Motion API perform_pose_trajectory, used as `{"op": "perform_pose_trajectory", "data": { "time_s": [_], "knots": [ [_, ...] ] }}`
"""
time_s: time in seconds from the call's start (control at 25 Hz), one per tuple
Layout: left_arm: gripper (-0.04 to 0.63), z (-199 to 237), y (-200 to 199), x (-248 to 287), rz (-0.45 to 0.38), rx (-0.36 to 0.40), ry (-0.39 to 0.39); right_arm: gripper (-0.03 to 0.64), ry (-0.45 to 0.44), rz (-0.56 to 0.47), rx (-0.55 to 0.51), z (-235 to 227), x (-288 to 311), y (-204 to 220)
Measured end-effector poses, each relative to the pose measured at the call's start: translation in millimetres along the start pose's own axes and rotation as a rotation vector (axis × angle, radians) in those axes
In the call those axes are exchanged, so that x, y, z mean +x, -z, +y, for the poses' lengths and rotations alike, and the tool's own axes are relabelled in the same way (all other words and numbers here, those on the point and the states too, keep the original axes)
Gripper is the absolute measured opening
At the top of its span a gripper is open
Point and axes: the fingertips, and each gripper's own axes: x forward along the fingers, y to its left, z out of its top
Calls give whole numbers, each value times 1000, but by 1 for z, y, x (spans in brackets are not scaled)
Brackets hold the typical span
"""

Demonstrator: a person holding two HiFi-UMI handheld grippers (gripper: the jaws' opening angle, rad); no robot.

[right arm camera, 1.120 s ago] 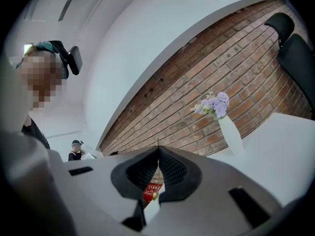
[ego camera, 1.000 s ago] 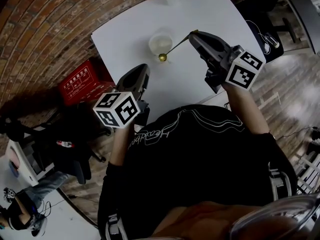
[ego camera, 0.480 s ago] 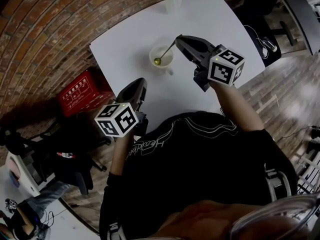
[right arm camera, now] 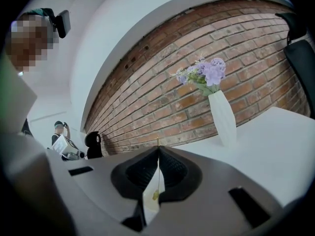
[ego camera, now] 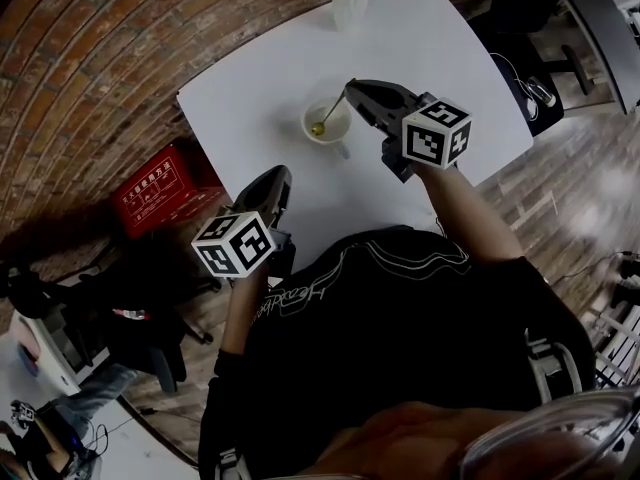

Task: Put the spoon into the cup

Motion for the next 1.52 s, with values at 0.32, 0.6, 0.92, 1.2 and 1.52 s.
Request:
{"op": "perform_pose_trajectory", "data": {
  "time_s": [0.32,0.6,0.92,1.2,1.52],
  "knots": [
    [8,15,1,7,15,-24,-29,0,-17,65,1,-11,20,26],
    [8,24,-3,10,8,-49,-34,2,-6,71,30,-18,27,38],
    [8,33,-6,4,-17,-60,-48,2,10,42,71,-31,27,40],
    [8,35,0,-2,-19,-68,-57,3,-4,-9,196,-47,25,46],
    [8,32,-3,-6,-31,-64,-59,96,54,-54,214,-60,16,38]
  ]
}}
